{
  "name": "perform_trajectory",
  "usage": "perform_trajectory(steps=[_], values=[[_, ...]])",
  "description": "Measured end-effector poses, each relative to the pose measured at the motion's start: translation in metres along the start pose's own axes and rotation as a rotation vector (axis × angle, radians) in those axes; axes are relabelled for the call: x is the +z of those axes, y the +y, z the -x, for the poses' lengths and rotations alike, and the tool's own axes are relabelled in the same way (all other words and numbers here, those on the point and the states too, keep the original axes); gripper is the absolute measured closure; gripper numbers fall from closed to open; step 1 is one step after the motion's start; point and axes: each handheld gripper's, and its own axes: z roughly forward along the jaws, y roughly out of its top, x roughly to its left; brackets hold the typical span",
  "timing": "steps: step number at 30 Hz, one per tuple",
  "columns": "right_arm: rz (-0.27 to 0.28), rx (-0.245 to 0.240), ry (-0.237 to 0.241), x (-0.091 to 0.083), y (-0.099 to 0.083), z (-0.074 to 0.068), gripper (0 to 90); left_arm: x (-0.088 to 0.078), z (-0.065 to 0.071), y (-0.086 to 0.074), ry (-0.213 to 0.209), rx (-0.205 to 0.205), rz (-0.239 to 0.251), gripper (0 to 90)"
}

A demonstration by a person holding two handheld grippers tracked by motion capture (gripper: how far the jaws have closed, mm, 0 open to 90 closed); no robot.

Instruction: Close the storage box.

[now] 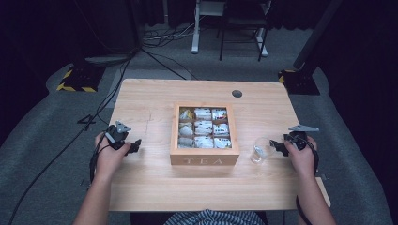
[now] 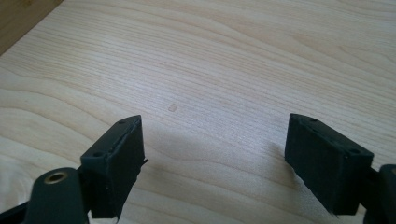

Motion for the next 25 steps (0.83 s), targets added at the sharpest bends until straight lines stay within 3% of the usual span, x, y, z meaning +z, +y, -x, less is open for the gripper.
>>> perform_trajectory(steps=[9,12,14,16,25], values=[[0.011,-0.021,-0.024,0.003,-0.005,0.001,17.2,0.014,0.005,-0.004,-0.029,0.003,0.021,20.3],[0.009,-0.041,-0.034,0.004,-0.005,0.001,15.8,0.018,0.006,-0.005,-0.029,0.006,0.008,19.3],[0.006,-0.045,-0.036,0.005,-0.004,0.000,15.0,0.022,0.005,-0.007,-0.062,-0.013,0.024,16.9],[0.007,-0.044,-0.038,0.005,-0.004,0.000,14.9,0.025,0.004,-0.008,-0.113,-0.064,0.029,16.8],[0.007,-0.043,-0.043,0.005,-0.004,-0.001,14.3,0.025,0.004,-0.008,-0.113,-0.064,0.026,14.7]])
